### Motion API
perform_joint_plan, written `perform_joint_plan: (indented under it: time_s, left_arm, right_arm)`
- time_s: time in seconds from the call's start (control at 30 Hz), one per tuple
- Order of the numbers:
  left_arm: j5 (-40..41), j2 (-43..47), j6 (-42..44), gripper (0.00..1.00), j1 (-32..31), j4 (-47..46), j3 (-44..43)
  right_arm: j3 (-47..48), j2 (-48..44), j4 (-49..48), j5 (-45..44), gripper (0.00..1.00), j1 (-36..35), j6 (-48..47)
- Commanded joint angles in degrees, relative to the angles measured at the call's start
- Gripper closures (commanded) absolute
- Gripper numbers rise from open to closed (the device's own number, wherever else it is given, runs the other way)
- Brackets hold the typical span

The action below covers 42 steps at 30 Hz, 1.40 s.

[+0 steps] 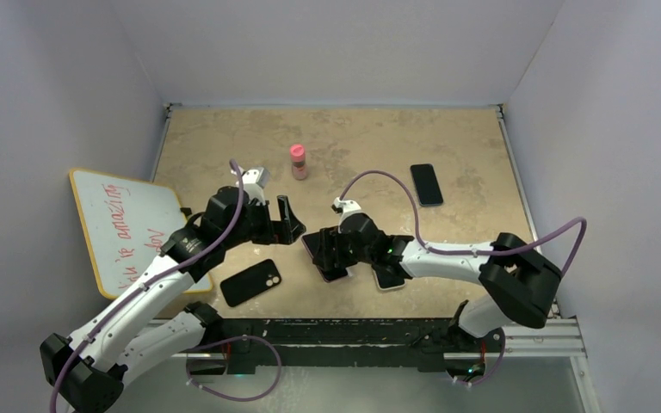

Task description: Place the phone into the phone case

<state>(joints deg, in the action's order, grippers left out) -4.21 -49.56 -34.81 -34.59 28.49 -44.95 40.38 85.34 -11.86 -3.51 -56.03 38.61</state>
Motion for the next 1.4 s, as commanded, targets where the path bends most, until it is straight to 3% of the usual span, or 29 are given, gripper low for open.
perform_joint_plan:
  time_s: [0.0,0.33,0.7,0.93,1.07,1.37]
  left_arm:
    - [-1.21,2.71,0.36,0.0,0.22,-2.34,1.89]
    - [-2.5,2.01,-0.19,0.03,0.22,-3.04,3.0]
    - [-1.95,1.56,-0.07,0.05,0.22,-1.91,3.16]
    - [-0.78,2.57,-0.13,0.06,0.2,0.18,3.15]
    - [-1.77,2.18,-0.83,0.07,0.23,-0.32,3.88]
    - [-6.01,-2.92,-4.0,0.15,0.23,-6.32,8.29]
  right_arm:
    - [-0.33,0.84,-5.69,-4.67,0.66,-0.37,-0.6]
    - [-1.53,2.93,-5.89,-6.32,0.58,-1.18,-0.85]
    - [-0.12,1.26,-2.49,-5.94,0.27,-1.23,-2.19]
    - [2.36,-0.08,0.89,-4.99,0.13,-1.27,-2.86]
    - [2.99,-1.42,3.04,-3.3,0.11,-1.27,-2.72]
    - [2.08,-4.67,7.21,-3.04,0.27,1.4,-2.68]
